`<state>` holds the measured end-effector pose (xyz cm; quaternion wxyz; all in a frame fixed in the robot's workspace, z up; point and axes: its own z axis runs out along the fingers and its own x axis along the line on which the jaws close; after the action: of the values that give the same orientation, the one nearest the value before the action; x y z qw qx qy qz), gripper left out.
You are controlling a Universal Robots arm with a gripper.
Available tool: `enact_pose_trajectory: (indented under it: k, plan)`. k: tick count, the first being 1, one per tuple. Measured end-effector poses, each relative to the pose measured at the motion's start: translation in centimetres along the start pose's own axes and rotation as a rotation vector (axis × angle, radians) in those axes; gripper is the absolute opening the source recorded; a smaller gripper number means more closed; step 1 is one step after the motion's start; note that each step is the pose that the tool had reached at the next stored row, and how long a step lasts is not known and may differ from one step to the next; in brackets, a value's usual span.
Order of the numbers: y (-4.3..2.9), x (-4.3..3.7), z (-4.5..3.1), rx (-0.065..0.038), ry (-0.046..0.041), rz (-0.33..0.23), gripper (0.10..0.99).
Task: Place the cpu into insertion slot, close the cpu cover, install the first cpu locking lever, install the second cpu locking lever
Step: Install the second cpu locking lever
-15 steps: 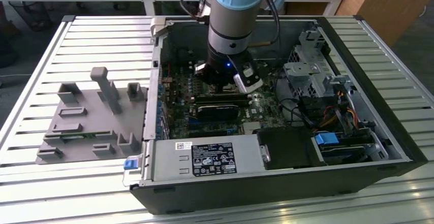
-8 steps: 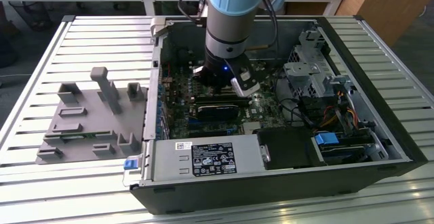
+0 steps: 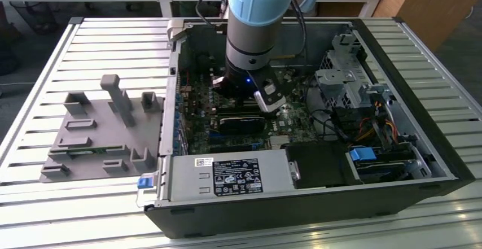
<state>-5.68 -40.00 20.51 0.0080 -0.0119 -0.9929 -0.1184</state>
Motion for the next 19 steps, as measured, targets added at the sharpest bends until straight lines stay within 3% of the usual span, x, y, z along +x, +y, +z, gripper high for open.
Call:
enact_pose_trajectory:
  k: [10, 15, 19]
  plan:
    - [-0.64, 0.89, 0.28, -0.034, 0.0007, 0.0, 0.106]
    - [-0.73, 0.98, 0.62, -0.058, 0.0012, -0.001, 0.106]
    - [-0.82, 1.04, 0.94, -0.063, 0.0014, -0.001, 0.106]
